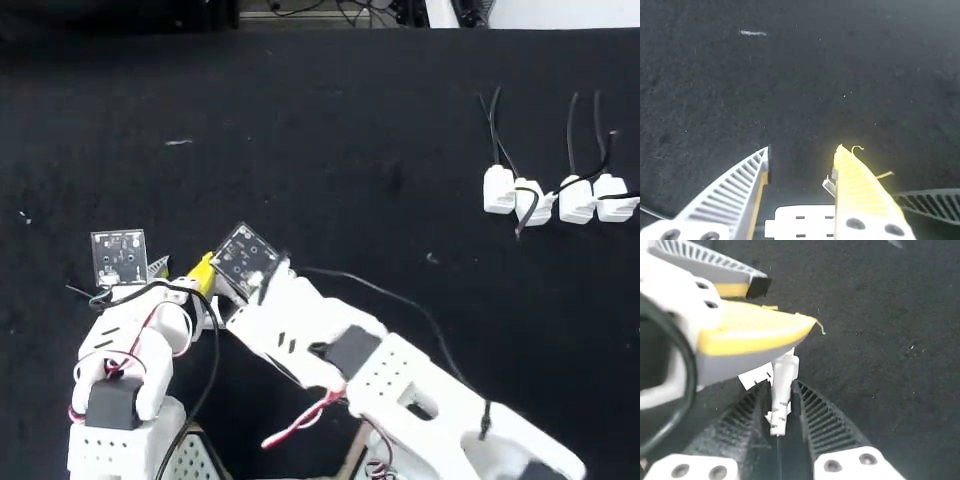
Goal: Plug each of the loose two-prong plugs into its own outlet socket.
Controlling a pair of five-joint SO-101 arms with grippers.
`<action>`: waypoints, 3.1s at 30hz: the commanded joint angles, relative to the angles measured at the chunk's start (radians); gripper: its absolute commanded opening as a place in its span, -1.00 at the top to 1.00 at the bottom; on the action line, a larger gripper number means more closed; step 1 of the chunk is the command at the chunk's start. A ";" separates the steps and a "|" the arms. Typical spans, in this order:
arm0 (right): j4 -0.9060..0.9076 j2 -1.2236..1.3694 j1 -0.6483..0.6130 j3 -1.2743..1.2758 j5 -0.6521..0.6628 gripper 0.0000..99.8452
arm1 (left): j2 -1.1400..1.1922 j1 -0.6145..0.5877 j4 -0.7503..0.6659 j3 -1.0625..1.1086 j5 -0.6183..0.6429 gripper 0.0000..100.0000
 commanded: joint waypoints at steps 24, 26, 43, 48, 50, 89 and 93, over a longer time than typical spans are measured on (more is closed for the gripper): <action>-0.006 -0.160 -0.015 0.024 -0.011 0.98 | 0.005 0.021 -0.017 0.035 -0.012 0.57; -0.006 -0.160 -0.015 0.018 -0.011 0.98 | 0.005 0.021 -0.017 0.038 -0.012 0.57; -0.002 -0.154 -0.015 0.015 -0.009 0.98 | 0.005 0.002 -0.061 0.065 -0.014 0.57; 0.002 -0.153 0.006 0.019 -0.005 0.98 | 0.005 -0.107 -0.057 0.018 -0.005 0.57; 0.018 -0.153 0.043 0.016 -0.005 0.98 | 0.005 -0.136 -0.052 0.019 -0.005 0.57; 0.384 0.647 0.147 -0.357 0.040 0.80 | 0.005 -0.180 -0.051 0.038 -0.011 0.57; 0.397 0.645 0.147 -0.349 0.041 0.80 | 0.005 -0.180 -0.051 0.036 -0.011 0.57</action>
